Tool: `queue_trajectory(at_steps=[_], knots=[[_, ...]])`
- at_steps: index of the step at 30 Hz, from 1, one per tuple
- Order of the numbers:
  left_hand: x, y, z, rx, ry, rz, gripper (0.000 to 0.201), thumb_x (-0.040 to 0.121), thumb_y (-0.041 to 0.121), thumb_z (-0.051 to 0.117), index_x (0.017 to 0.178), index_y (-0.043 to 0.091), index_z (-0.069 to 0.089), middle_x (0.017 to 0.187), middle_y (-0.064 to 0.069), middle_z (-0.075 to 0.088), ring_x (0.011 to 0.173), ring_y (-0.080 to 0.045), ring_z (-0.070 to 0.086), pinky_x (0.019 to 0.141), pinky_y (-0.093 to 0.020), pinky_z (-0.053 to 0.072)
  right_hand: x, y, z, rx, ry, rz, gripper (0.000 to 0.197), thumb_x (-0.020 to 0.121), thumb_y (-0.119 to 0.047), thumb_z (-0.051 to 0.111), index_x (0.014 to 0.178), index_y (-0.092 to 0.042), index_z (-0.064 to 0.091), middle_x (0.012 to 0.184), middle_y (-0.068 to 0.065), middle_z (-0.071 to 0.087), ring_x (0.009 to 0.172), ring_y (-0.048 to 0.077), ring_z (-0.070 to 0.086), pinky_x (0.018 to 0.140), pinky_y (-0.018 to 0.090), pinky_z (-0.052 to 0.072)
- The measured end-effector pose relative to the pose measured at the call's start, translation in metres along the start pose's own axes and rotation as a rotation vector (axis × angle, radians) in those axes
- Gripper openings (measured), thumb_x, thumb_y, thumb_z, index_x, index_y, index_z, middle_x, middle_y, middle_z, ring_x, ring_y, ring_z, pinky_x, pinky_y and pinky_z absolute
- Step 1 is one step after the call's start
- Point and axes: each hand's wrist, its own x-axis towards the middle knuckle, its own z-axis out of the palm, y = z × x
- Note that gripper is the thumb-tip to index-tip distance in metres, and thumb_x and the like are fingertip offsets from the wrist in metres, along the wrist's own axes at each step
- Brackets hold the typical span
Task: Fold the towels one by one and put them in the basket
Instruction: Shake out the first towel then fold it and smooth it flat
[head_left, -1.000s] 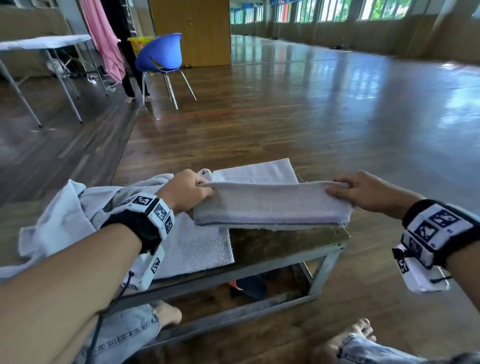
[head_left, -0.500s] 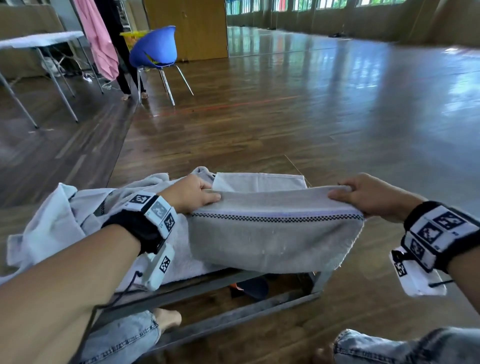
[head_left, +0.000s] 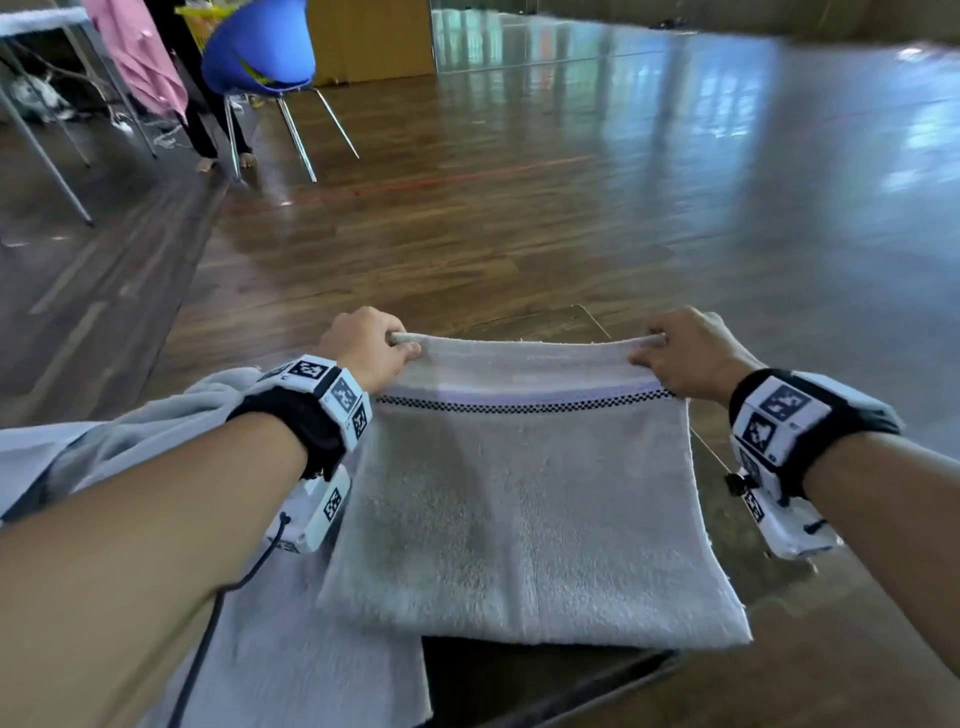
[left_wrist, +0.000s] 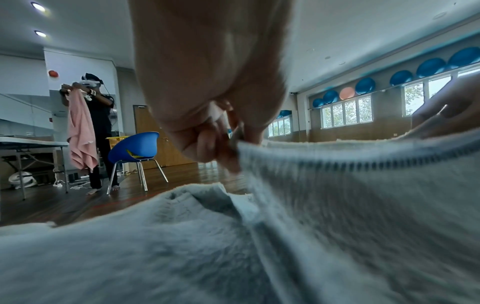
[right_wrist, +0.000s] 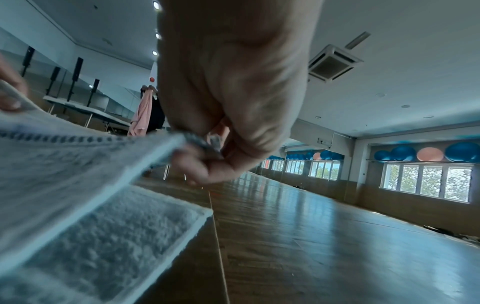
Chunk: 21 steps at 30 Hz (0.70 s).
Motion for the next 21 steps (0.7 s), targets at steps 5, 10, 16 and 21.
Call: queue_trajectory(at_steps=[5, 10, 16, 21], knots=[[0.015, -0.005, 0.033, 0.094, -0.079, 0.042, 0.021, 0.089, 0.03, 0.072, 0.075, 0.016, 0.074, 0.072, -0.001, 0.069, 0.065, -0.016, 0.061, 0.056, -0.029, 0.046, 0.014, 0.013, 0.031, -0.076, -0.103, 0.015, 0.037, 0.088, -0.027, 0.076, 0.059, -0.027, 0.053, 0.077, 0.003, 0.058, 0.067, 0.017, 0.056, 0.064, 0.027, 0.041], [0.008, 0.003, 0.032, 0.154, -0.068, 0.039, 0.017, 0.086, 0.03, 0.076, 0.078, 0.015, 0.078, 0.075, -0.007, 0.072, 0.075, -0.023, 0.066, 0.068, -0.037, 0.058, 0.004, 0.012, 0.03, -0.069, -0.077, -0.084, 0.033, 0.081, -0.019, 0.081, 0.058, -0.029, 0.06, 0.071, -0.002, 0.066, 0.069, 0.014, 0.06, 0.059, 0.026, 0.041], [-0.018, 0.016, 0.006, 0.144, 0.103, 0.097, 0.021, 0.09, 0.032, 0.071, 0.076, 0.017, 0.078, 0.072, 0.002, 0.065, 0.091, -0.024, 0.051, 0.084, -0.043, 0.052, -0.027, -0.005, 0.003, 0.102, -0.014, -0.183, 0.018, 0.083, -0.015, 0.079, 0.069, -0.014, 0.068, 0.069, 0.0, 0.064, 0.064, 0.013, 0.056, 0.055, 0.022, 0.039], [-0.063, 0.02, -0.036, 0.096, 0.098, 0.139, 0.011, 0.082, 0.022, 0.077, 0.072, 0.018, 0.075, 0.075, 0.0, 0.068, 0.084, -0.023, 0.059, 0.069, -0.032, 0.046, -0.075, -0.016, -0.029, 0.22, 0.088, -0.245, 0.024, 0.081, -0.013, 0.08, 0.065, -0.024, 0.066, 0.067, -0.005, 0.066, 0.064, 0.005, 0.054, 0.059, 0.017, 0.04]])
